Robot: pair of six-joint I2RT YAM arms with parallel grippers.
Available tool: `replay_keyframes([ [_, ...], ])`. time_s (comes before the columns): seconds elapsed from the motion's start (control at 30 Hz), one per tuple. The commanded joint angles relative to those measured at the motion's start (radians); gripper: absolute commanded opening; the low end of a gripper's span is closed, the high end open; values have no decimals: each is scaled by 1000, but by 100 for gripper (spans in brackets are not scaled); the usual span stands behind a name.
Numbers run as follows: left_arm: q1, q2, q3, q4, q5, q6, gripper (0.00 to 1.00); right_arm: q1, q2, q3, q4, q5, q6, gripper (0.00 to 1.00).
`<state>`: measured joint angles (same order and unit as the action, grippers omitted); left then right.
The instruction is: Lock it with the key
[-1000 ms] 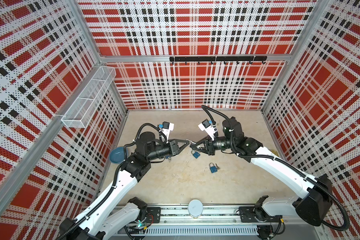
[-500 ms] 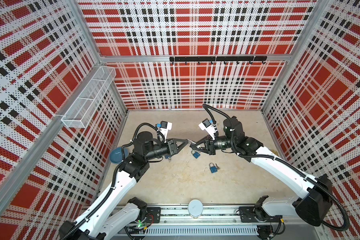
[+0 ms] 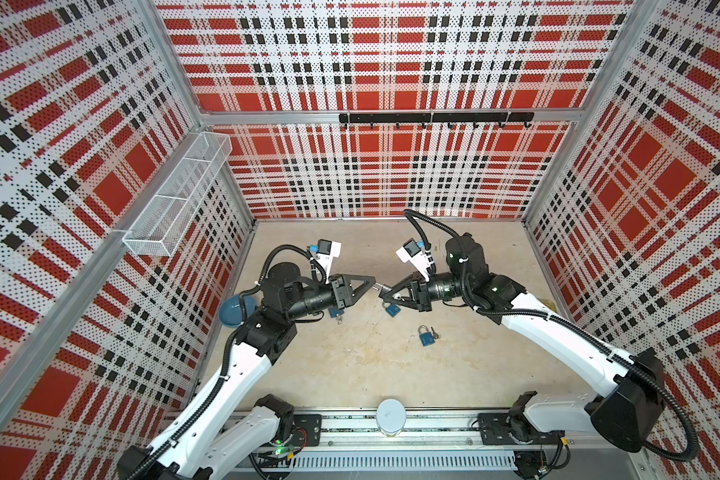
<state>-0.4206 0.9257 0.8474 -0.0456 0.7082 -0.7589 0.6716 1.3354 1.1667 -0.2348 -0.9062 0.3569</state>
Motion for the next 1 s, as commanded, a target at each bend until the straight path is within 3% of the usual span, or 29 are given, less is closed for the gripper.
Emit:
replay_keyframes([
  [0.0, -7, 6, 19, 39, 28, -8, 32, -1, 7, 6, 58, -25, 2, 0],
  [0.27, -9, -20, 0, 40, 33, -11, 24, -6, 19, 14, 60, -26, 10, 0],
  [0.7, -10, -10, -9, 39, 43, -12, 23, -11, 20, 21, 69, -28, 19, 0],
  [0.97, -9, 5, -13, 39, 45, -5, 12, -14, 22, 23, 83, -43, 34, 0],
])
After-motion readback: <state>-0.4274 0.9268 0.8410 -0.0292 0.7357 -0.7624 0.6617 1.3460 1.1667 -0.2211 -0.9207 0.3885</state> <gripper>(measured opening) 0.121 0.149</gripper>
